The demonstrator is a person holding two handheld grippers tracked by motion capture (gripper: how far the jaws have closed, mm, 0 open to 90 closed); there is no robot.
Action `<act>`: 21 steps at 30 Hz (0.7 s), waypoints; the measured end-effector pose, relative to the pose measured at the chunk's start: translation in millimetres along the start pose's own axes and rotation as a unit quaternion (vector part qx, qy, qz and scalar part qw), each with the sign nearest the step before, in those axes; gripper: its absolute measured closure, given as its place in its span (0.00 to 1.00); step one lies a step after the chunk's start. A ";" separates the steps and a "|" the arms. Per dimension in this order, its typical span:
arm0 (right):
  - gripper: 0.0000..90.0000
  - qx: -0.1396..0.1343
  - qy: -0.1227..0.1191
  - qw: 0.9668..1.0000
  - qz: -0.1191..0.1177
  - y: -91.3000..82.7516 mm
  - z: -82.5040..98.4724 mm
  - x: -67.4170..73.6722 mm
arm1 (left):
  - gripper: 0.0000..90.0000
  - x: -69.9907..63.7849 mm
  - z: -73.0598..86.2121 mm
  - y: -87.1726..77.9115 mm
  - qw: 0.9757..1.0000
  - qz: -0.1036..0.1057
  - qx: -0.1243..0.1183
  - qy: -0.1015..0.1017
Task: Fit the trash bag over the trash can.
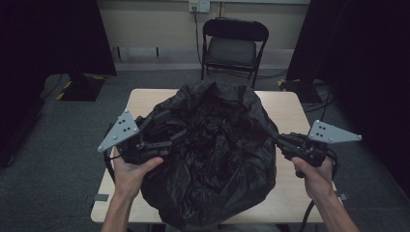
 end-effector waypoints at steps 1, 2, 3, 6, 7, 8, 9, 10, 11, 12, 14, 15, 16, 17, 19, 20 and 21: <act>1.00 0.000 -0.002 1.000 0.009 -2.0 0.6 -1.6 | 0.31 1.5 -0.2 -2.6 1.000 -0.003 0.000 0.000; 1.00 -0.002 -0.001 1.000 0.011 -3.3 0.9 -2.7 | 0.31 3.6 -0.1 -5.9 1.000 -0.005 -0.001 -0.002; 1.00 -0.003 -0.002 1.000 0.018 -5.5 1.3 -4.1 | 0.30 5.9 0.3 -9.4 1.000 -0.008 -0.004 -0.004; 1.00 -0.003 0.000 0.999 0.041 -13.5 4.9 -11.1 | 0.30 14.6 3.5 -18.9 1.000 -0.024 -0.005 -0.011; 1.00 0.000 0.001 0.999 0.048 -15.6 7.2 -13.7 | 0.29 16.6 4.3 -20.6 1.000 -0.027 -0.006 -0.015; 1.00 0.001 0.003 0.999 0.050 -16.9 9.0 -15.5 | 0.28 19.3 5.2 -22.5 0.999 -0.030 -0.006 -0.016; 1.00 0.001 0.007 0.999 0.052 -18.7 11.2 -18.0 | 0.28 21.5 6.2 -23.9 0.999 -0.034 -0.003 -0.019; 1.00 -0.012 0.023 0.998 0.055 -22.5 12.1 -21.6 | 0.27 24.8 8.3 -25.4 0.999 -0.037 0.002 -0.020; 0.98 -0.022 0.026 0.998 0.043 -24.2 10.2 -22.1 | 0.26 26.6 9.9 -25.3 0.999 -0.037 0.006 -0.022; 0.83 -0.032 0.032 0.998 0.037 -25.9 6.8 -21.4 | 0.26 28.3 12.0 -24.3 0.999 -0.039 0.009 -0.026; 0.64 -0.046 0.038 0.998 0.032 -27.8 -3.4 -17.2 | 0.26 31.0 17.2 -19.8 0.999 -0.038 0.020 -0.031; 0.57 -0.053 0.035 0.997 0.033 -28.5 -9.5 -14.1 | 0.26 31.5 19.9 -16.8 0.998 -0.036 0.026 -0.033; 0.48 -0.059 0.034 0.997 0.032 -29.1 -16.0 -10.5 | 0.26 31.7 22.2 -13.6 0.998 -0.035 0.031 -0.036; 0.43 -0.064 0.035 0.997 0.028 -29.7 -22.5 -6.8 | 0.26 30.8 24.0 -10.6 0.998 -0.029 0.032 -0.039; 0.41 -0.074 0.036 0.996 0.024 -32.0 -34.8 -0.6 | 0.31 28.7 26.1 -5.5 0.999 -0.017 0.032 -0.040; 0.40 -0.079 0.035 0.996 0.019 -32.7 -40.5 2.3 | 0.32 27.7 26.4 -3.3 0.999 -0.015 0.032 -0.041; 0.39 -0.082 0.034 0.996 0.012 -32.7 -45.8 4.8 | 0.33 26.9 26.3 -1.4 0.999 -0.012 0.032 -0.040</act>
Point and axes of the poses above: each handheld gripper's, and its own axes: y roughly forward along the jaws, z roughly out of its underside, x roughly to its left, the point moved 3 cm from there along y, roughly forward along the jaws, and after that the axes turned 3 degrees about z, right-handed, at the moved point
